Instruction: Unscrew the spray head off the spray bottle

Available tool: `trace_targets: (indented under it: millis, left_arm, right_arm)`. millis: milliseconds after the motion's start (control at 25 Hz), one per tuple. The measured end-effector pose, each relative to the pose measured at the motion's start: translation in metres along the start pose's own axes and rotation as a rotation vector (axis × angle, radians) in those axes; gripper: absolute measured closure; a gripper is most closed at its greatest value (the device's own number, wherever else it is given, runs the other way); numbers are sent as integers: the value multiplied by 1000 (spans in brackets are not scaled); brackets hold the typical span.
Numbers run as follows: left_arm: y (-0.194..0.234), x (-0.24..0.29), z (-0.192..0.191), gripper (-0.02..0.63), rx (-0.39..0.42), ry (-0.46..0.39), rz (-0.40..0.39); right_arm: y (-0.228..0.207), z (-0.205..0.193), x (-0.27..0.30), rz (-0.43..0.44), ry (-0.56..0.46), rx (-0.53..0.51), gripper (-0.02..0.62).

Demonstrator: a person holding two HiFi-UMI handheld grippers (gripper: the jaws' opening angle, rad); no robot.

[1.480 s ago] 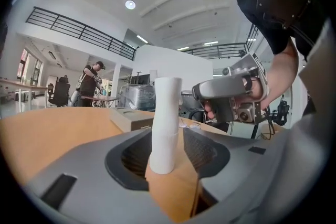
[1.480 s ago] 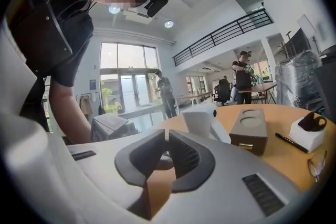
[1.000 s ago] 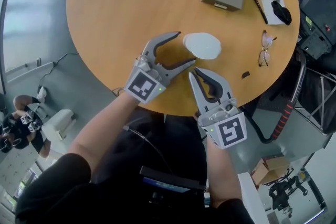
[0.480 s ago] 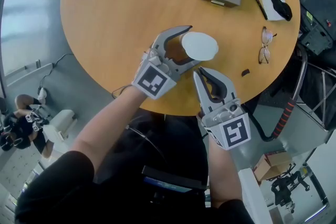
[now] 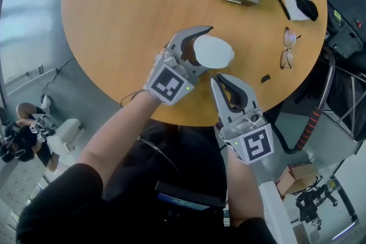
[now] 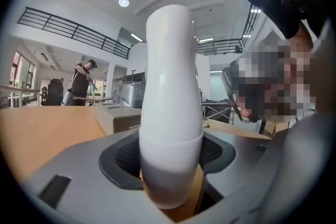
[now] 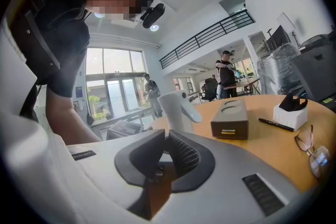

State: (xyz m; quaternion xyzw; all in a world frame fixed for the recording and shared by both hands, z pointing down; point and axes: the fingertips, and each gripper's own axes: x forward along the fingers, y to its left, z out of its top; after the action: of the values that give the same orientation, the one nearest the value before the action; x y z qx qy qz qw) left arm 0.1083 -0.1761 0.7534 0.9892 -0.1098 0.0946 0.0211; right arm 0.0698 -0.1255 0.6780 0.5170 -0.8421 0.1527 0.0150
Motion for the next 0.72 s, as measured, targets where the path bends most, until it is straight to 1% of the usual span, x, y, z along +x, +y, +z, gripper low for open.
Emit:
trace_targets:
  millis: [160, 280, 400, 480, 720]
  left_arm:
    - [-2, -4, 4, 305, -1, 19, -28]
    - [-5, -15, 21, 305, 10, 37, -36]
    - [-7, -29, 50, 305, -25, 33, -31]
    - [-6, -40, 72, 305, -43, 29, -18]
    - [-8, -89, 137, 305, -52, 44, 24]
  right_arm:
    - [-1, 4, -3, 5, -8, 1, 568]
    - [11, 17, -7, 28, -4, -7, 568]
    - [25, 39, -13, 63, -7, 2, 568]
    - [31, 60, -15, 78, -19, -15, 568]
    - [69, 123, -24, 122, -60, -50, 568]
